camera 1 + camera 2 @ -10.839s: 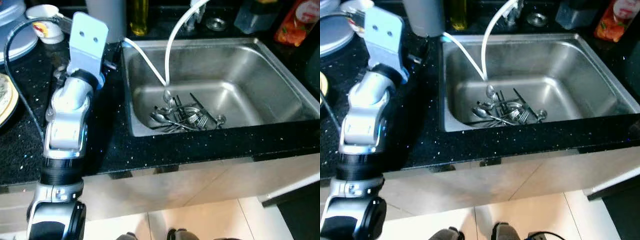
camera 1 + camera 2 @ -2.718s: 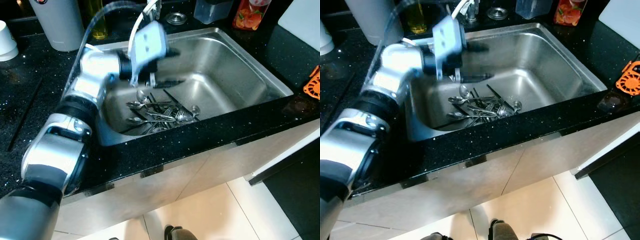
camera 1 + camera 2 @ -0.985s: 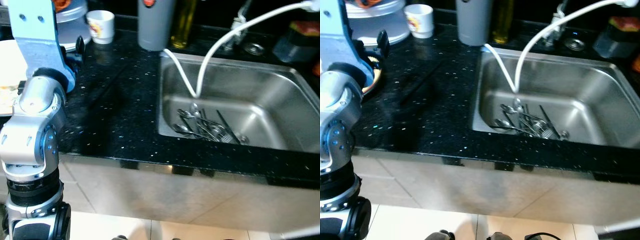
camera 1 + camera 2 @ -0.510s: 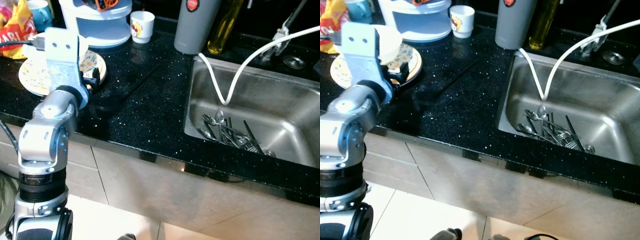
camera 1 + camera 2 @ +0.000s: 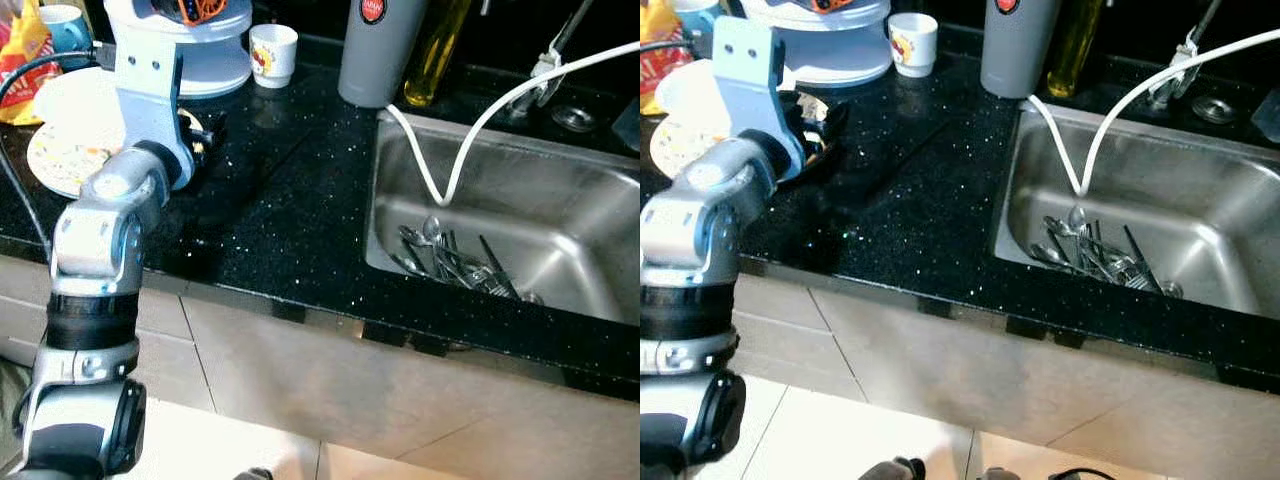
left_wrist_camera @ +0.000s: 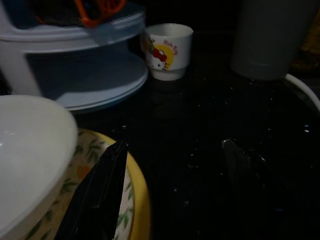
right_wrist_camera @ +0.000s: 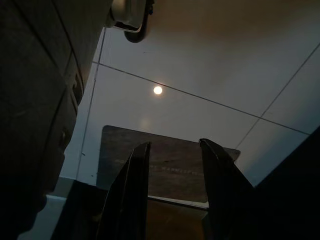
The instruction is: Kitchen organization
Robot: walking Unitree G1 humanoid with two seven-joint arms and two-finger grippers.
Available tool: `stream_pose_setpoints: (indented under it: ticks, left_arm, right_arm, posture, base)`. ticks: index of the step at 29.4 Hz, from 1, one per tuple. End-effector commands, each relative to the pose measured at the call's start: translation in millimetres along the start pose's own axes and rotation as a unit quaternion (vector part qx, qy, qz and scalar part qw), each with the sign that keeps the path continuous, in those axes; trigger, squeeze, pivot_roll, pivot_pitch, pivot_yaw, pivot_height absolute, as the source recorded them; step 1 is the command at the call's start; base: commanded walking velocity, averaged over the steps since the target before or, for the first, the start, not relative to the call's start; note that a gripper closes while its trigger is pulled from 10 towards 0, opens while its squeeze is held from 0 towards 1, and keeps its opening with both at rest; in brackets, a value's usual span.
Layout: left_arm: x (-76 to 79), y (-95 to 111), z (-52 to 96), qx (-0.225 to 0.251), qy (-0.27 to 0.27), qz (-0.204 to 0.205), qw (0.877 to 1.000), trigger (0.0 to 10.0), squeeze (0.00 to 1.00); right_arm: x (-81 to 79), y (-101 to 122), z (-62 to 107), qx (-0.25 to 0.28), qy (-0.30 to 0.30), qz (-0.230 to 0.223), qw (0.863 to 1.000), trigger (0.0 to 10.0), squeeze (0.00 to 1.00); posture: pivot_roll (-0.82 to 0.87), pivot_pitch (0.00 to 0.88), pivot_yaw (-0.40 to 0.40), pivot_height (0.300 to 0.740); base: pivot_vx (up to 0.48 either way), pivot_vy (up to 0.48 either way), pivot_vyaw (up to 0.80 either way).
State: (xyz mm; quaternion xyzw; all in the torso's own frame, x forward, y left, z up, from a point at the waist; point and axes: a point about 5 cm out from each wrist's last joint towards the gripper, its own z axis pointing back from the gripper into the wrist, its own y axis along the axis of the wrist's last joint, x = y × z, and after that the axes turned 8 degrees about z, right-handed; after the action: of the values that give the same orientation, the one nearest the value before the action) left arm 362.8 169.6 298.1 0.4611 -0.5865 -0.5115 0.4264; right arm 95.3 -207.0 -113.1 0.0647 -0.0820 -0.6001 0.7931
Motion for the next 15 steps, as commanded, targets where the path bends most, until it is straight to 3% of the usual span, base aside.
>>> stream_pose_setpoints:
  ticks: [1,11,15]
  left_arm:
    - [-1.2,-10,-6.7,-0.02,-0.014,-0.009,1.0,10.0,0.0]
    - [6.0,-12,-21.1,-0.034,-0.071,-0.017,0.997,10.0,0.0]
    - [17.3,-6,-30.1,-0.032,-0.115,-0.032,0.992,10.0,0.0]
  right_arm:
    - [12.5,12,2.1,0.035,-0.022,-0.022,0.999,10.0,0.0]
    - [14.9,-1,2.9,0.027,-0.026,-0.036,0.999,10.0,0.0]
    - [14.2,-7,3.0,0.021,-0.026,-0.04,0.999,10.0,0.0]
  posture:
    - [0.06,0.134,-0.063,0.74]
    - [0.02,0.144,-0.039,0.74]
    - [0.02,0.152,-0.032,0.74]
  base:
    - [0.0,0.0,0.0]
    - [0.0,0.0,0.0]
    - [0.0,0.0,0.0]
